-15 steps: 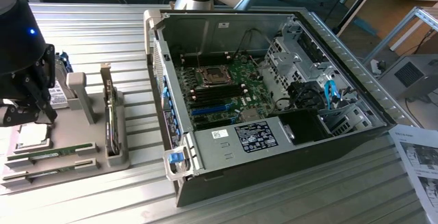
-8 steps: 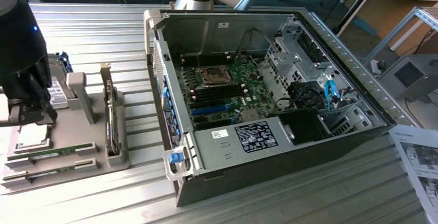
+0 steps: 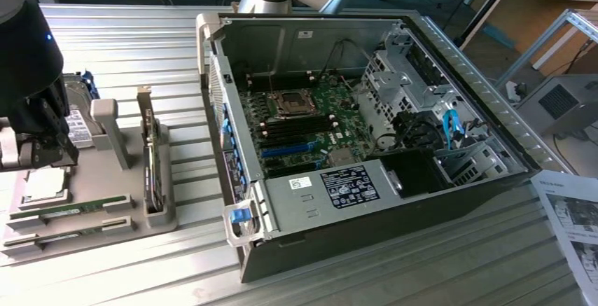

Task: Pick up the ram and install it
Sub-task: 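Pick up the ram and move it above insertion slot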

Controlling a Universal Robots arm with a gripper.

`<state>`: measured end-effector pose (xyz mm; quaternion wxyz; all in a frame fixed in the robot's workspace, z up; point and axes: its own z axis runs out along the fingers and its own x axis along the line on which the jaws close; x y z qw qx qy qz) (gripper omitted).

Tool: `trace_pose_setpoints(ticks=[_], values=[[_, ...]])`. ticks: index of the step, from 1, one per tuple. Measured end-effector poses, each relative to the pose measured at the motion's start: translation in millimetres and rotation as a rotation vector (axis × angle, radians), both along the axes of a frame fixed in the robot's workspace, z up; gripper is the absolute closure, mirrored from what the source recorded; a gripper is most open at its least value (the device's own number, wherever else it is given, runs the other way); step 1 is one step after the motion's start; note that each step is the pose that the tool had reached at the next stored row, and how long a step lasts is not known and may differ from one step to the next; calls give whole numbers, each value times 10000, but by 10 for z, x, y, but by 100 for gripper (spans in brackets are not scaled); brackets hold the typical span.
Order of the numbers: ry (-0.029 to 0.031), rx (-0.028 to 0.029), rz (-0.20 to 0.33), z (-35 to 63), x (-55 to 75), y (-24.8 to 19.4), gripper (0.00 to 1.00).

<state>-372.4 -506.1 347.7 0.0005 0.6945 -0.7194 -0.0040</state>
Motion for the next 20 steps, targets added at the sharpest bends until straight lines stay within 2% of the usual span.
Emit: trace_pose_setpoints(ticks=[6,13,20], values=[[1,6,1,0,-11,-2,89],[1,7,0,-4,-147,-2,89],[1,7,0,-5,-154,-2,89]])
